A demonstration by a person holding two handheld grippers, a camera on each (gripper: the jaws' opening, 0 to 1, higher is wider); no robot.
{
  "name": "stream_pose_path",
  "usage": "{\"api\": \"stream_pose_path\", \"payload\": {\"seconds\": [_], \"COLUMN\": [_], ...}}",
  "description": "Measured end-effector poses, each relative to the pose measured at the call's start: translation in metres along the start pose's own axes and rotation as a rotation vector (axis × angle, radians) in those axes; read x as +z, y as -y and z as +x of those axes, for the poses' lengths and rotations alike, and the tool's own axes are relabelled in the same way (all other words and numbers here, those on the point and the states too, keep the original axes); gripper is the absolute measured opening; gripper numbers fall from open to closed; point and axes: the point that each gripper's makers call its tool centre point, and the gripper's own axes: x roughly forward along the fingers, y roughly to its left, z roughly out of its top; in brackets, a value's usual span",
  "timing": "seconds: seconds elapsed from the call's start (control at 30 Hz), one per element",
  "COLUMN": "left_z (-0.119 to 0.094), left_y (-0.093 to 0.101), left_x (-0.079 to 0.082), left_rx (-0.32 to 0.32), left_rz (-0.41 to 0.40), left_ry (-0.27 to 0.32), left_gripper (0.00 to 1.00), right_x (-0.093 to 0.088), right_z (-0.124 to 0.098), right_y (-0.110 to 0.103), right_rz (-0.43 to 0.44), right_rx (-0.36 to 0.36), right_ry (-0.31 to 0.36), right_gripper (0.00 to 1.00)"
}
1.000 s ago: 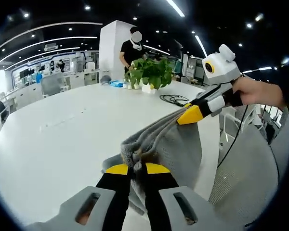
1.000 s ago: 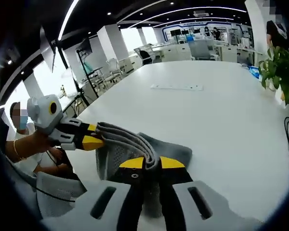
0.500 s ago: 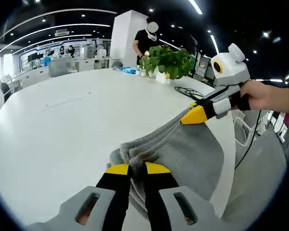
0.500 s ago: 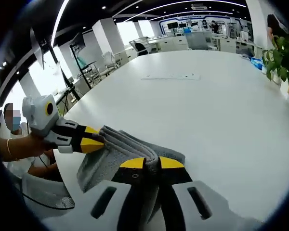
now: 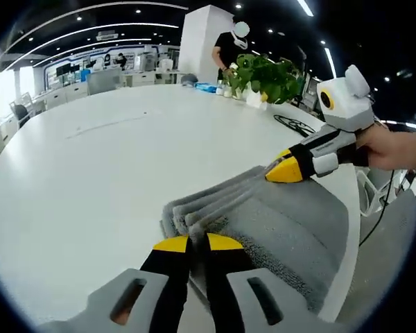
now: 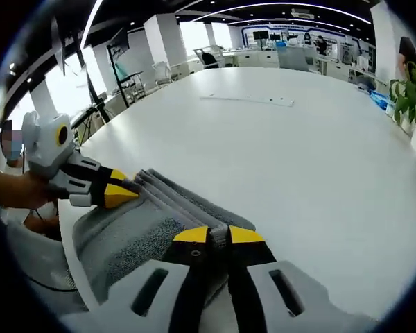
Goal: Fold the towel on the table until its edges align and the towel forms a compact rectangular stack.
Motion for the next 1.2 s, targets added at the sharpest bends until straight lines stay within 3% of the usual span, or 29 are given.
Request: {"api": "stream_pose_path", "payload": {"seconds": [0.23, 0.4, 0.7, 0.77, 0.87, 0.97, 1.1, 1.2], "left_z": [-0.002, -0.002, -0.021, -0.026, -0.032, -0.043, -0.055, -0.059], "left_y": [-0.002, -0.001, -0.007, -0.008, 0.000, 0.010, 0.033, 0.040], "left_x": [0.001, 0.004, 0.023, 0.029, 0.044, 0.057, 0.060, 0.051], "left_rx": [-0.036, -0.050, -0.039, -0.032, -0.094, -0.117, -0.217, -0.234], "left_rz": [-0.055, 0.069, 0.119, 0.168, 0.173, 0.215, 0.186, 0.193], "left_ry": [0.033, -0.038, -0.024, -0.010, 0.073, 0.105, 0.135, 0.125], "left_gripper": [0.07, 0.09, 0.23, 0.27, 0.31, 0.39, 0.51, 0.59], "right_x": [0.005, 0.010, 0.027, 0.028, 0.031, 0.032, 0.025, 0.016], "right_z": [-0.006, -0.009, -0.036, -0.040, -0.051, -0.057, -0.066, -0.073], "right_y": [-0.007, -0.008, -0.005, -0.006, -0.013, -0.021, -0.040, -0.047], "right_rz": [-0.021, -0.111, -0.160, -0.172, -0.207, -0.226, -0.239, -0.228], "right_rx": [0.005, -0.002, -0.047, -0.043, -0.025, 0.015, 0.097, 0.133], "right_ry": [0.031, 0.020, 0.079, 0.083, 0.096, 0.110, 0.117, 0.125], "right_gripper": [0.06, 0.08, 0.15, 0.20, 0.26, 0.30, 0.35, 0.39]}}
